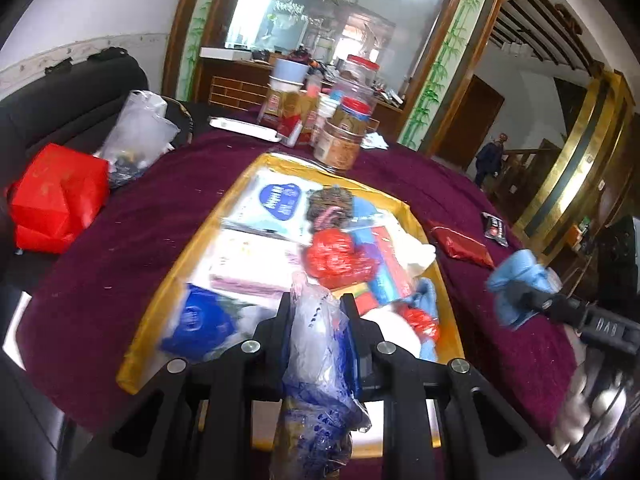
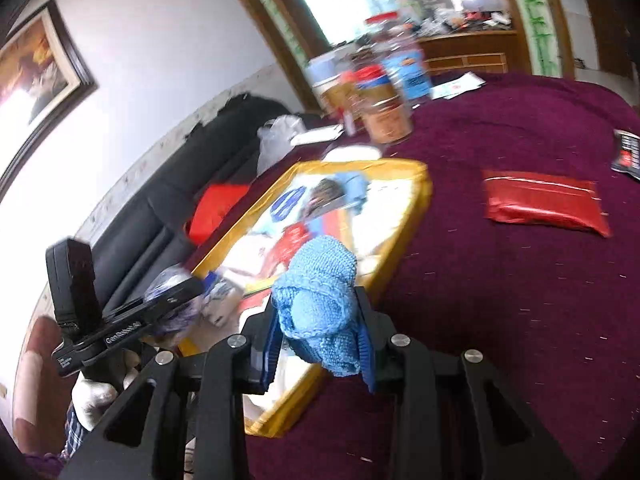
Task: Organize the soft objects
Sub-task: 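Carry the clear bag and blue towel over the tray with both grippers, then lower the blue towel into the tray and open the right gripper while the left releases the bag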
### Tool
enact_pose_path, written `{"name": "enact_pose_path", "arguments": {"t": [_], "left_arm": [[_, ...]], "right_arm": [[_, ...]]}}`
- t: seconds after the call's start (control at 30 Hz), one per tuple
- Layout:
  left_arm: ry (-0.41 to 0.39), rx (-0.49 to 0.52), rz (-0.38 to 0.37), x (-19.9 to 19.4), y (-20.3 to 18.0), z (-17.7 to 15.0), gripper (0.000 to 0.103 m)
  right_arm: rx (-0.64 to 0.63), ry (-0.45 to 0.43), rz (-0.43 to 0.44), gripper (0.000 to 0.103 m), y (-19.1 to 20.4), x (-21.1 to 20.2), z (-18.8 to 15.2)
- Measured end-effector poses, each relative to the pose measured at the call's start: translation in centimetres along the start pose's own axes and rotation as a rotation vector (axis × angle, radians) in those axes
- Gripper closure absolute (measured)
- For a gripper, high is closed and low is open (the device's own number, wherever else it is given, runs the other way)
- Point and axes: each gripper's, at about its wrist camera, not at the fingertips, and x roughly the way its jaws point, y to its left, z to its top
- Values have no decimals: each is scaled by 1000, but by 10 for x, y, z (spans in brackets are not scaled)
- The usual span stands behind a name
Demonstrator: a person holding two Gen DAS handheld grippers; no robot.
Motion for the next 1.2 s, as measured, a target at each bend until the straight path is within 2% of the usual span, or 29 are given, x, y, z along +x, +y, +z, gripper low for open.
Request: {"name": "enact_pose_path", "arguments": {"t": [0.07,0.13,0.27,0.3,0.43,0.6,0.63,0.67,0.7,0.83,0.93,1.03,1.2], "left_arm": [[26,27,1,10,-10,-2,81],[51,70,39,20,-19,-6,81],[147,75,151,45,-14,-10,80],[189,78,173,54,-10,-13,76],[177,104,182,45,-14,-14,69],[98,70,144,14,-15,-6,57],[76,61,141,6,-15,-1,52],[47,57,138,-1,-16,3,41],[3,54,140,-11,-15,7,36],[-116,37,157,-42,-10,15,32],[-154,32,204,-52,-3,14,30],[-155,40,279,-50,5,13,30],[-173,89,419,-48,7,9,30]], "right_arm": [[-34,23,4,71,11,10,-1],[-59,39,0,71,19,17,-3],[-97,56,-22,71,31,28,-10],[-102,58,-28,71,33,30,-13],[-133,69,-75,71,37,38,-15],[-119,78,-71,71,35,44,-11],[-119,88,-77,71,35,46,-11],[-123,95,-83,71,37,48,-10],[-137,97,-90,71,40,49,-10],[-164,125,-77,71,50,55,-13],[-174,180,-76,71,58,71,-20],[-191,224,-184,71,53,89,-22],[-153,208,-231,72,39,89,-8]]}}
